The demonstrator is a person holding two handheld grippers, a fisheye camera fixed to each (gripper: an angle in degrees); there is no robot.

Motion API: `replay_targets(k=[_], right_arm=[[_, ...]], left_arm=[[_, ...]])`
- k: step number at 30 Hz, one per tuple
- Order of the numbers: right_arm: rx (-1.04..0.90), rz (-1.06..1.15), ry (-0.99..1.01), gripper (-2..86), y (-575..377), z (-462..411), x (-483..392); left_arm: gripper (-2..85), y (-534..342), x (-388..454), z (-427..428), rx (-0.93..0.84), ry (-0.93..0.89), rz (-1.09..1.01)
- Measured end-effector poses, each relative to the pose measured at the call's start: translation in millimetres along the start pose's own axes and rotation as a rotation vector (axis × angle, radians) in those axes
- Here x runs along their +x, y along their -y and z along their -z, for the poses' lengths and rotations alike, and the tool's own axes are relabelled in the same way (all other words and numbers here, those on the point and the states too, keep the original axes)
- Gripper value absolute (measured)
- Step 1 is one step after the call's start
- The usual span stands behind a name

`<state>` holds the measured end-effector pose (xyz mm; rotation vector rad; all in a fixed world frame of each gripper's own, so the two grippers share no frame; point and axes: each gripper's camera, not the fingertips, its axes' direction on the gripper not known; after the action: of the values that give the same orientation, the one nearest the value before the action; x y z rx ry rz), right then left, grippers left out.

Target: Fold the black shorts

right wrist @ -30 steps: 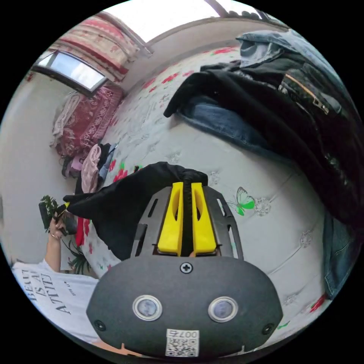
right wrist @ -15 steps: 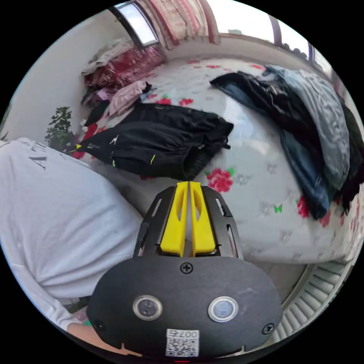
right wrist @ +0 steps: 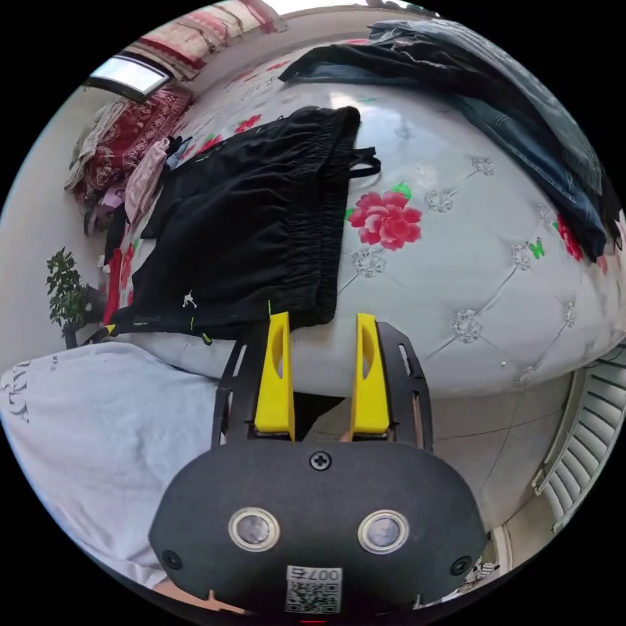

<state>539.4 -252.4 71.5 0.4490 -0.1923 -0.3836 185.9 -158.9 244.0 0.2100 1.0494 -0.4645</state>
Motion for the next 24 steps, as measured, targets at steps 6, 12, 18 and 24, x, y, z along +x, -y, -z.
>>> replay_targets(k=[6, 12, 18, 24], right_arm=[[-0.036, -0.001, -0.023, 3.1, 18, 0, -18], [0.293, 0.063, 0.031, 0.4, -10, 86, -39], [0.234, -0.075, -0.024, 2.1, -37, 81, -13], [0.213, -0.155, 0.039, 7.6, -34, 59, 4]], left_arm=[[-0.8, 9, 3, 26, 0.035, -0.098, -0.088], [-0.8, 21, 4, 79, 0.090, -0.229, -0.214], [-0.8, 24, -11, 39, -0.150, -0.237, -0.198], [-0.8, 10, -10, 44, -0.105, -0.246, -0.171]])
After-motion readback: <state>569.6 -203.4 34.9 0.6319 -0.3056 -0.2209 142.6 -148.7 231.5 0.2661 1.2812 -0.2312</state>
